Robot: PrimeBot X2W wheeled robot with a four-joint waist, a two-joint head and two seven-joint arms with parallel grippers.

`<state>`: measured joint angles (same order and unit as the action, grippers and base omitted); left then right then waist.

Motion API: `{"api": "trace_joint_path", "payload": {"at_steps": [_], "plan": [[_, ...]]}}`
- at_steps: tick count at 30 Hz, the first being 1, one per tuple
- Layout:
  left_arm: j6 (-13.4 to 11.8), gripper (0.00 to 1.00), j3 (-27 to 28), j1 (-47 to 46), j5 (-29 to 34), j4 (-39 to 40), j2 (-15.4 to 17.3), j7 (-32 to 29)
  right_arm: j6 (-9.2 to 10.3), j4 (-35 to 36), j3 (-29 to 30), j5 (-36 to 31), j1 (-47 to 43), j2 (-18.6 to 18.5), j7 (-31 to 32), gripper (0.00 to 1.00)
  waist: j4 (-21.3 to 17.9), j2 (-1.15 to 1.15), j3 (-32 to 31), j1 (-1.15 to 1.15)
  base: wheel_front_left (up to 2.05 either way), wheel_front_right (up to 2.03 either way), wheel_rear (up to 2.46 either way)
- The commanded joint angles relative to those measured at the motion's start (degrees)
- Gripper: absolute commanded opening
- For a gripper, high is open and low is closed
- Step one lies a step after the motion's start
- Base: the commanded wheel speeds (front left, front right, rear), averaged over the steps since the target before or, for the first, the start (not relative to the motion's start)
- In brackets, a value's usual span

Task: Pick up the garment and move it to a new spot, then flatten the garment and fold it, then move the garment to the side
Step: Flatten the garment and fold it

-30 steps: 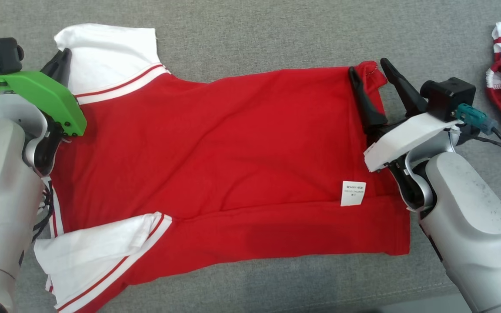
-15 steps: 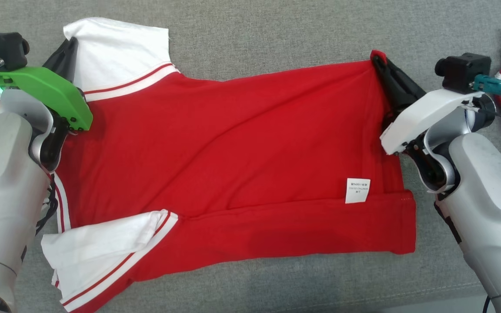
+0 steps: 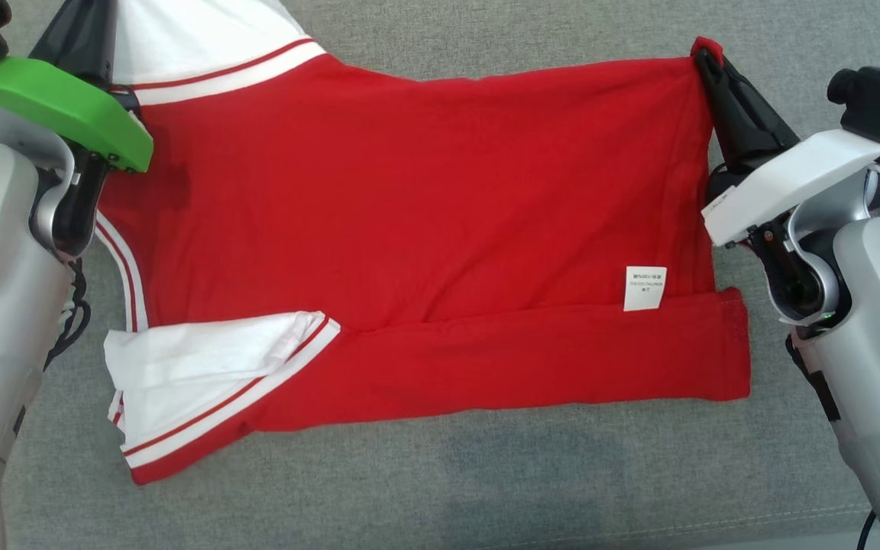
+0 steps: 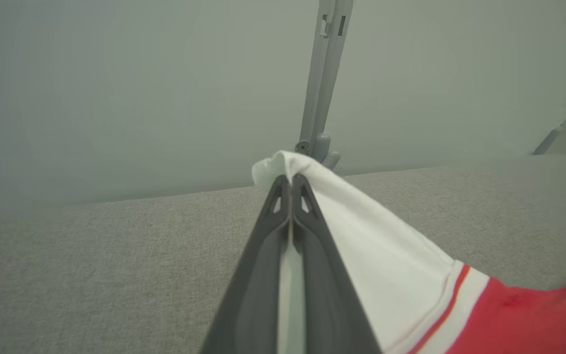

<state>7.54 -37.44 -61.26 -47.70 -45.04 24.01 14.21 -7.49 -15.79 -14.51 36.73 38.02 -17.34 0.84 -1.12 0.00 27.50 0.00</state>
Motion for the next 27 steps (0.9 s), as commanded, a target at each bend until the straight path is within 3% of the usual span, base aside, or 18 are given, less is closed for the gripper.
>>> {"api": "trace_joint_path", "payload": {"at_steps": [1,6,11,12,17,22,27], "plan": [[-0.11,0.0,0.65,1.15,-0.53,2.01,0.78,0.61,0.01,1.35,0.36,0.5,-1.5,-0.44,-0.41,0.0,0.03,0.0,-0.11,0.0,0.0,0.0,0.0],[-1.52,0.0,3.22,7.35,0.6,12.95,3.44,0.96,0.01,7.3,0.81,2.04,-6.86,-1.08,-1.09,0.0,0.24,0.0,-0.54,0.0,0.0,0.0,0.0],[-6.85,0.0,7.58,19.35,3.86,29.96,6.72,0.95,0.01,13.54,2.32,3.58,-14.06,-2.16,-2.31,0.0,0.9,0.0,-0.98,0.0,0.0,0.0,0.0],[-6.85,0.0,7.58,19.35,3.86,29.96,6.72,0.95,0.01,13.54,2.32,3.58,-14.06,-2.16,-2.31,0.0,0.9,0.0,-0.98,0.0,0.0,0.0,0.0],[-11.35,0.0,10.23,32.51,3.06,44.82,9.04,0.91,0.01,18.38,4.31,5.47,-20.94,-2.06,-2.94,0.0,1.74,0.0,-1.33,0.0,0.0,0.0,0.0],[-14.91,0.0,13.44,42.49,1.41,52.65,10.61,0.92,0.01,20.48,6.93,6.41,-26.15,-1.51,-3.82,0.0,2.02,0.0,-1.69,0.0,0.0,0.0,0.0],[-16.56,0.0,15.08,50.43,-1.11,57.37,11.09,0.92,0.01,20.89,8.05,7.45,-29.8,-0.67,-4.53,0.0,1.55,0.0,-2.15,0.0,0.0,0.0,0.0]]}}
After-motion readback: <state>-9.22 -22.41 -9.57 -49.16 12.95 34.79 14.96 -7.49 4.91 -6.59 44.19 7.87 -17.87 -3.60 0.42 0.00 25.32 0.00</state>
